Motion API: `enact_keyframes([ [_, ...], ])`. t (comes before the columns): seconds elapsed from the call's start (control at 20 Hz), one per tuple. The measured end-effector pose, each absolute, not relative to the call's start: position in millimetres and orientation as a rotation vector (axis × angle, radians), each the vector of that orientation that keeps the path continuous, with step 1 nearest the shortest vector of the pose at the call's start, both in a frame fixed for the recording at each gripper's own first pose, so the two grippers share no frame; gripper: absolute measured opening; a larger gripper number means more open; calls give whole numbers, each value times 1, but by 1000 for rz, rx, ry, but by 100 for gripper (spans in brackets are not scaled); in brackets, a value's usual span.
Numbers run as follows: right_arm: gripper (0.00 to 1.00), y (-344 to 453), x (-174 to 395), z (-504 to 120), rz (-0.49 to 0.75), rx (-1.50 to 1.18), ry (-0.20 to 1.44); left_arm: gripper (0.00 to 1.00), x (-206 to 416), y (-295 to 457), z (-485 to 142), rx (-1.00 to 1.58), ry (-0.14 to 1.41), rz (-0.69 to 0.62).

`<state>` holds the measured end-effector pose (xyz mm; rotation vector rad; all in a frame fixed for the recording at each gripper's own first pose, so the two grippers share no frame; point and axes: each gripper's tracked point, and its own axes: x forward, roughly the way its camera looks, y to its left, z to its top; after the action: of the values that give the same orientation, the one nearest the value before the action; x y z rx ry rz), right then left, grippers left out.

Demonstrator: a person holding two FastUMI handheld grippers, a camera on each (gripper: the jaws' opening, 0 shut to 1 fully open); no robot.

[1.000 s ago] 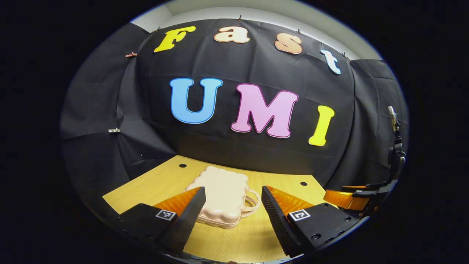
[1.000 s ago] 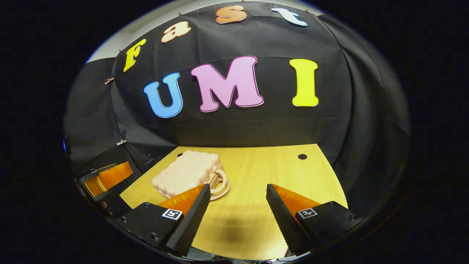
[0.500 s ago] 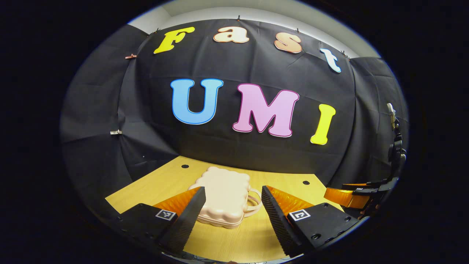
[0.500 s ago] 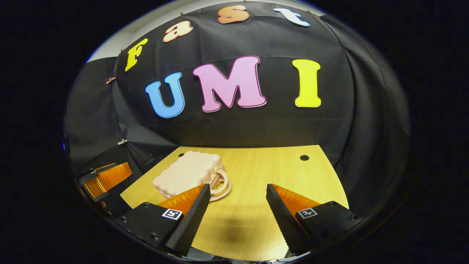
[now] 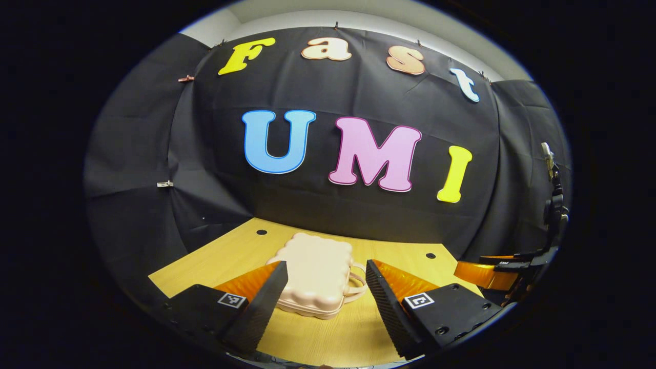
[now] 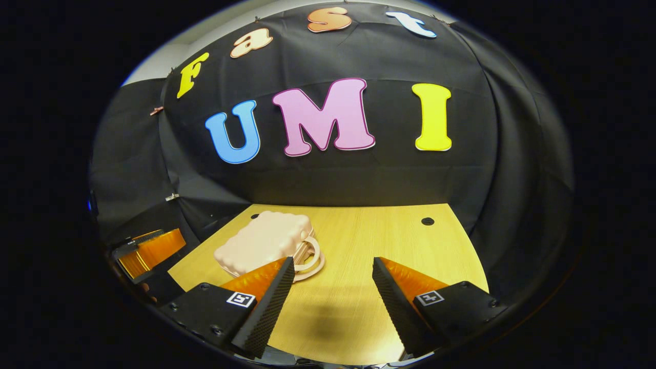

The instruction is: First open the suitcase, pack the skin care products into it, and then close the suitcase.

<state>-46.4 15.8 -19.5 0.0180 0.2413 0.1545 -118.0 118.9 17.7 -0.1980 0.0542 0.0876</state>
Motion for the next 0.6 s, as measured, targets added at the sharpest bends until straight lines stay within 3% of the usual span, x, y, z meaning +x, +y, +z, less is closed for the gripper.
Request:
enact_keyframes([
  [0.6, 97, 24, -40, -22, 136, 12, 248, 96, -109, 132, 16, -196, 54, 78],
])
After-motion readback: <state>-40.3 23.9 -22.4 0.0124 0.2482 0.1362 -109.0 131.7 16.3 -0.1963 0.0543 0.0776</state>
